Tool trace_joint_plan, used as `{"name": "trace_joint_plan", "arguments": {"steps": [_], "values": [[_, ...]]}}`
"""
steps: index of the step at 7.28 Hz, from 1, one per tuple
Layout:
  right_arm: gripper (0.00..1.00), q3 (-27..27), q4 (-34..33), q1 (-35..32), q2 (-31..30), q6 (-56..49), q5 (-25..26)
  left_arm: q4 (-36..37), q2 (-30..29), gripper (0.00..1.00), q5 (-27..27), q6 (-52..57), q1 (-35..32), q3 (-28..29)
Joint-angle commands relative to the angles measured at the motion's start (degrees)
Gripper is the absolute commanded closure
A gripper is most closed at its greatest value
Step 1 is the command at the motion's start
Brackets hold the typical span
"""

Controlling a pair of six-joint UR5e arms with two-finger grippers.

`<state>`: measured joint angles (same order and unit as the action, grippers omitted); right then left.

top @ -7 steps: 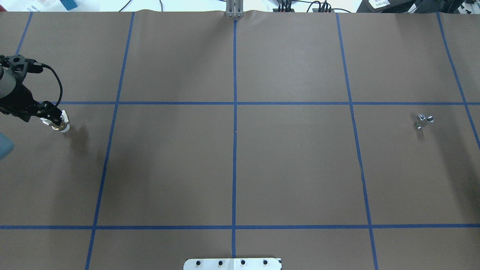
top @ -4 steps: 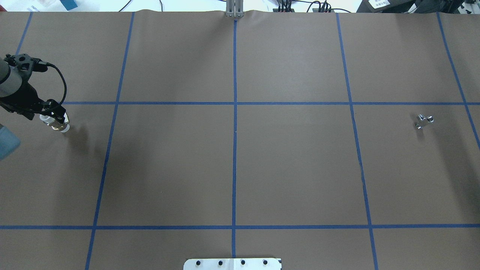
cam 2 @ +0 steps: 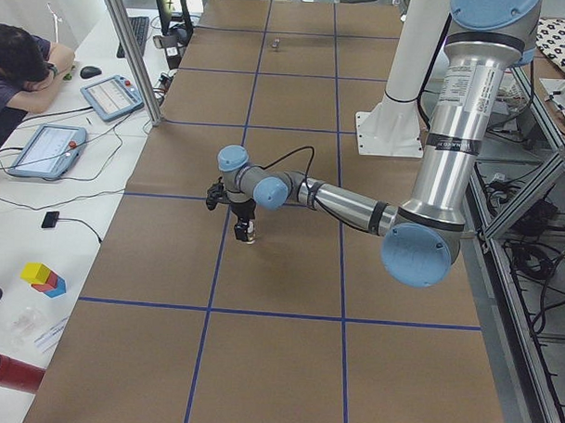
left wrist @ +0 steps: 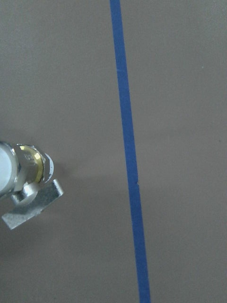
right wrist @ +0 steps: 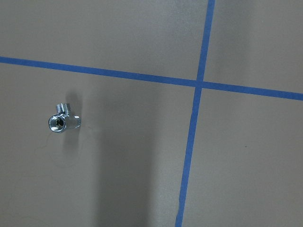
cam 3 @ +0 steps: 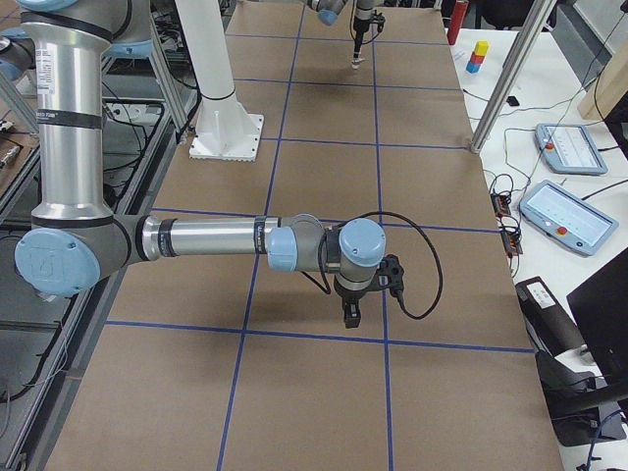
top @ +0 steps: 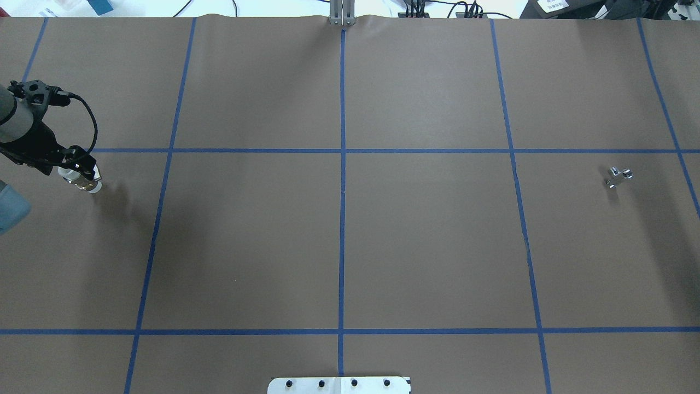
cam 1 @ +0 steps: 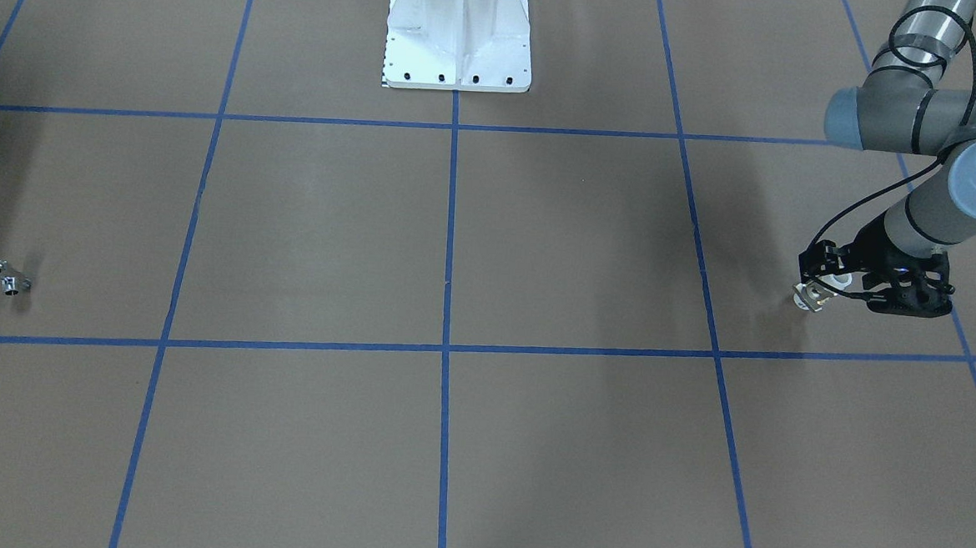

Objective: Assemble PPR valve and pipe with both arms
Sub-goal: 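Lower the left gripper onto the white PPR valve and grasp it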

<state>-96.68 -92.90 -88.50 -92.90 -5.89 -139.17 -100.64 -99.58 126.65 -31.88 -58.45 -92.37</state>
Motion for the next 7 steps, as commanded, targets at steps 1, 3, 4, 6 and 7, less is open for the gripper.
{"name": "trace_joint_plan", "arguments": {"steps": [1, 3, 4, 6, 7], "values": [[0.01, -0.1, 0.0, 0.0, 0.0, 0.0, -0.1, -0.1, 0.4, 0.49, 0.0, 0.1, 0.0, -0.3], [0.01, -0.1, 0.0, 0.0, -0.1, 0.0, -0.1, -0.2, 0.6, 0.97, 0.1, -0.1, 0.0, -1.0], [0.01, -0.2, 0.0, -0.1, -0.1, 0.0, 0.0, 0.0, 0.7, 1.0, 0.5, -0.2, -0.1, -2.3], [0.01, -0.3, 0.0, -0.2, -0.1, 0.0, -0.1, 2.9, 0.3, 1.0, 0.4, -0.5, -0.1, -5.1], [0.01, -0.3, 0.0, -0.2, -0.2, 0.0, -0.1, 7.3, -1.3, 1.0, 0.2, -0.5, -0.1, -7.6]]}}
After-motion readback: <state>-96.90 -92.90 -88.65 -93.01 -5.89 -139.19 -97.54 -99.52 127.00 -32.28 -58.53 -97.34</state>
